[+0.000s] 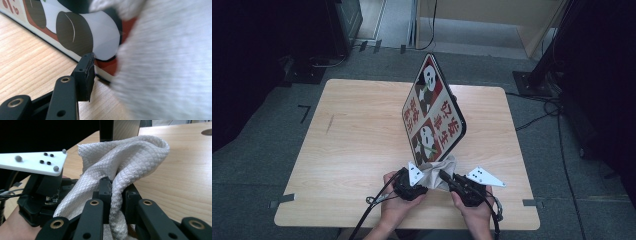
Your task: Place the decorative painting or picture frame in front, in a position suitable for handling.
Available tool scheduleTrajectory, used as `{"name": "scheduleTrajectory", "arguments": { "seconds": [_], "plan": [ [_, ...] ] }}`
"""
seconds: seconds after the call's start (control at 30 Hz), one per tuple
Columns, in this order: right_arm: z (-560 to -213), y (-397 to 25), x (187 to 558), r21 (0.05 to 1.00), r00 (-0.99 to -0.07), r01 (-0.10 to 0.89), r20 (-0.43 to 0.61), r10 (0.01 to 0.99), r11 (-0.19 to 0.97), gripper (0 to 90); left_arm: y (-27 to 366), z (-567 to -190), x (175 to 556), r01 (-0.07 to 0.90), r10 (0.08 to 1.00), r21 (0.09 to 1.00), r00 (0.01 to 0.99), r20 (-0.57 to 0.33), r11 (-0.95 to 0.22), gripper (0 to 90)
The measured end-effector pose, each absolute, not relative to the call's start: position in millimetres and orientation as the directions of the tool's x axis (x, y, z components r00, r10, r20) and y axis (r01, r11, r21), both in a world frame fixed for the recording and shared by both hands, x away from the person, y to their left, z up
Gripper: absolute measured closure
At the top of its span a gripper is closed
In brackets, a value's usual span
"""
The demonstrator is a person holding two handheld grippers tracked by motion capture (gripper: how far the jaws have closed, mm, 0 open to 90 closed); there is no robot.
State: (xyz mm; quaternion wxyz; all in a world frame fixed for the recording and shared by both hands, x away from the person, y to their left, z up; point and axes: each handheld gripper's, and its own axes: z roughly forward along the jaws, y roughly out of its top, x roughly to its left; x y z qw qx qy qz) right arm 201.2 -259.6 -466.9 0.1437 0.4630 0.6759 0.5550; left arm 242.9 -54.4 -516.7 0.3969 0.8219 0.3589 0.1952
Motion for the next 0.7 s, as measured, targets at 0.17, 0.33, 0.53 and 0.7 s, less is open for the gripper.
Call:
{"name": "scheduleTrajectory", "arguments": {
  "seconds": [0.17, 0.33, 0.53, 0.7],
  "plan": [
    [-464.1, -255.8, 201.9, 0.889, -0.514, 0.454, 0.312, 0.799, -0.055, 81.9, -54.8, -516.6, 242.3, 0.430, 0.747, 0.797, 0.663, 0.039, -0.423, 48.7],
    [-453.3, -257.2, 201.3, 0.897, -0.517, 0.438, 0.306, 0.799, -0.061, 82.1, -55.1, -516.6, 241.9, 0.424, 0.745, 0.797, 0.666, 0.047, -0.430, 49.6],
    [-435.8, -263.8, 201.9, 0.914, -0.513, 0.398, 0.297, 0.805, -0.083, 82.5, -56.3, -516.8, 240.9, 0.421, 0.745, 0.797, 0.665, 0.054, -0.434, 50.8],
    [-411.7, -272.5, 203.1, 0.932, -0.514, 0.351, 0.272, 0.814, -0.090, 82.8, -57.2, -516.9, 240.1, 0.412, 0.743, 0.795, 0.665, 0.072, -0.446, 51.7]
  ]
}}
